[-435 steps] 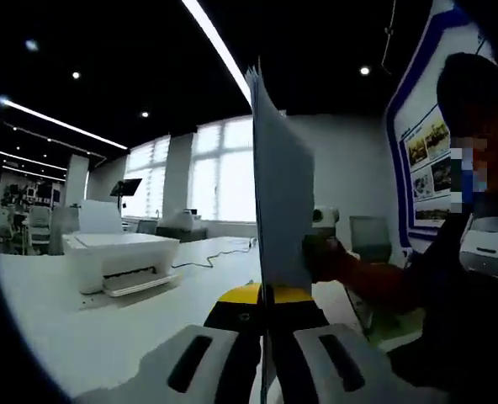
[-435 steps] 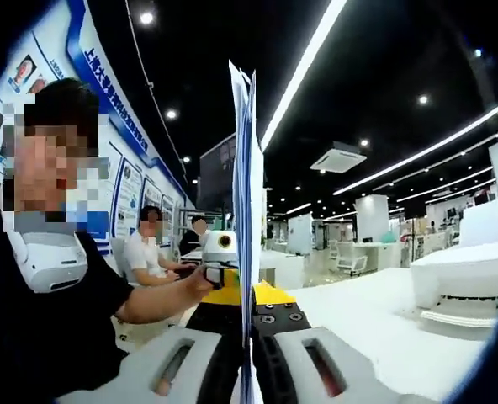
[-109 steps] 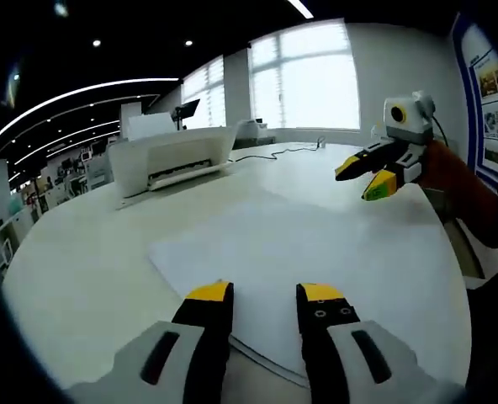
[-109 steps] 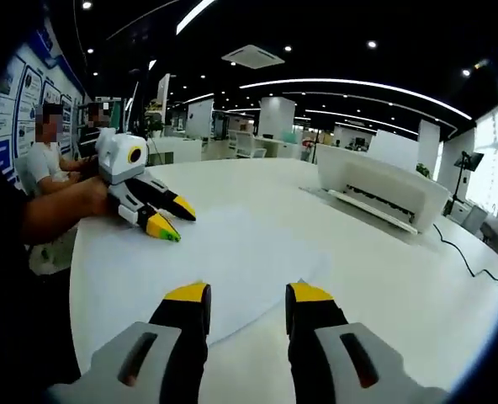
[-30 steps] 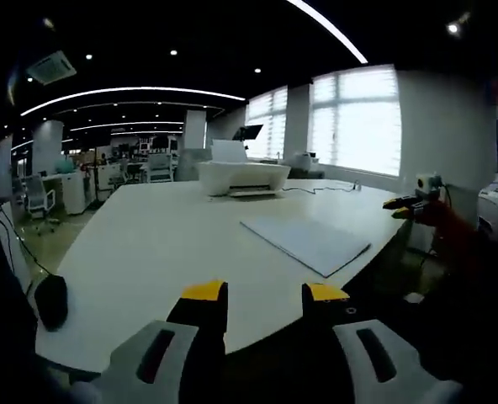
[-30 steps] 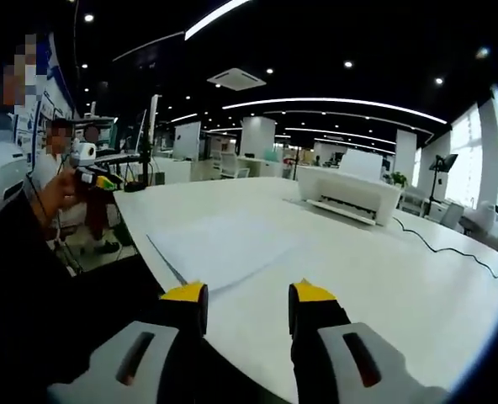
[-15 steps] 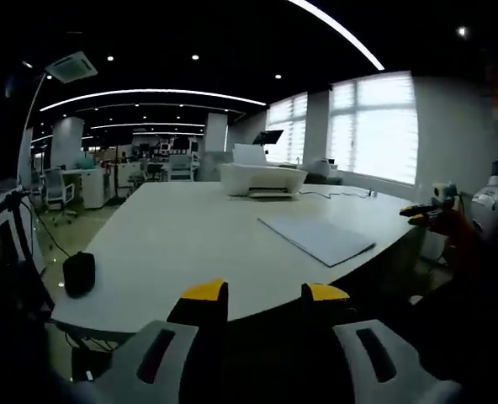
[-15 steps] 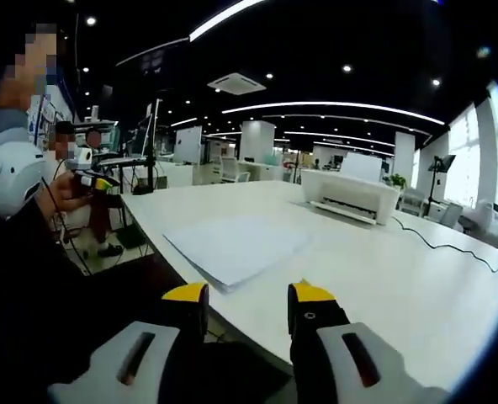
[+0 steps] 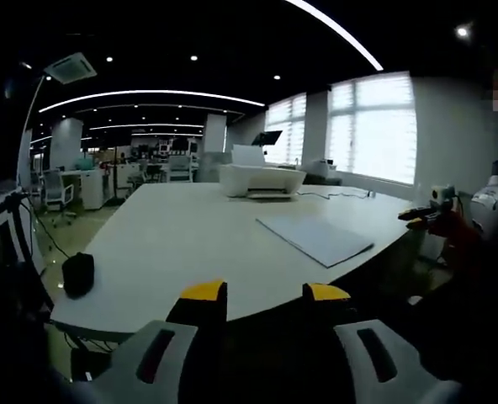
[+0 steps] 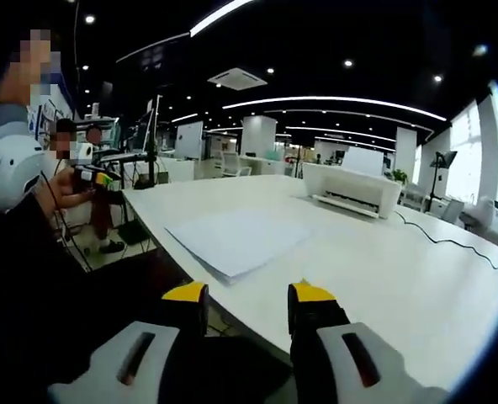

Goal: Organize the stack of printing papers by aligning and flattening the scattered papers on the table

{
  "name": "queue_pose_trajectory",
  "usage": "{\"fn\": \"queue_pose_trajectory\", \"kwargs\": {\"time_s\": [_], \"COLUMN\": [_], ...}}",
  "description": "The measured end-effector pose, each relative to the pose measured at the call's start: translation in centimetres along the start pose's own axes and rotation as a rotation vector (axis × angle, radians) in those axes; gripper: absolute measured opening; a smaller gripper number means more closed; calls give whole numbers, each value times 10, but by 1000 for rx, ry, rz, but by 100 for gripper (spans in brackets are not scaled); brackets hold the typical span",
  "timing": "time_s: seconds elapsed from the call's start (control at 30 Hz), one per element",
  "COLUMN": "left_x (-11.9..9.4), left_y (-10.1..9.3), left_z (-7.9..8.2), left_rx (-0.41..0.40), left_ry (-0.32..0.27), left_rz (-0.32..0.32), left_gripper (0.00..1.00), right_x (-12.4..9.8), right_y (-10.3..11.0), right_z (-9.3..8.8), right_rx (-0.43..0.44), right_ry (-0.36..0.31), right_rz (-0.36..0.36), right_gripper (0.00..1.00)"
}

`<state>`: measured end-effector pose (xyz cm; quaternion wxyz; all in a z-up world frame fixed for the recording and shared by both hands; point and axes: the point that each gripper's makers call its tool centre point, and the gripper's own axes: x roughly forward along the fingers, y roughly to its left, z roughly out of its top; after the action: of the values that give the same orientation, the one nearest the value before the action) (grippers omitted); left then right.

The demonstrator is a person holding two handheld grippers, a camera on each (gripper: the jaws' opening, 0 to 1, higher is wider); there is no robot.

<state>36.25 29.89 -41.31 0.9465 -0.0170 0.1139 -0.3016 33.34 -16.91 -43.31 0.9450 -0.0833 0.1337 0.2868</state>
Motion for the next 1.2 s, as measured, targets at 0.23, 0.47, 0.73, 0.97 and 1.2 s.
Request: {"fn": "queue_pose_trajectory", "kwargs": {"time_s": [0.23, 0.47, 0.73, 0.97, 1.2], "left_x": [0, 1, 1, 0, -1], "left_y": [1, 0, -2, -2, -1], "left_z": [-2, 0, 0, 1, 2], "left_rx": [0, 10, 11, 15, 16], "left_ry": [6, 13, 13, 12, 11], "left_rz": [-4, -9, -10, -10, -8], "left_gripper": [41, 41, 41, 41, 41], "right_x": [1, 1, 0, 0, 1], "right_y": [0, 0, 0, 1, 1], "right_z": [-1, 0, 0, 0, 1], "right_rx": [2, -2, -6, -5, -5], "right_ry": [3, 5, 10, 11, 12], "right_rz": [1, -1, -2, -1, 0], "right_gripper": [34, 34, 34, 34, 34]}}
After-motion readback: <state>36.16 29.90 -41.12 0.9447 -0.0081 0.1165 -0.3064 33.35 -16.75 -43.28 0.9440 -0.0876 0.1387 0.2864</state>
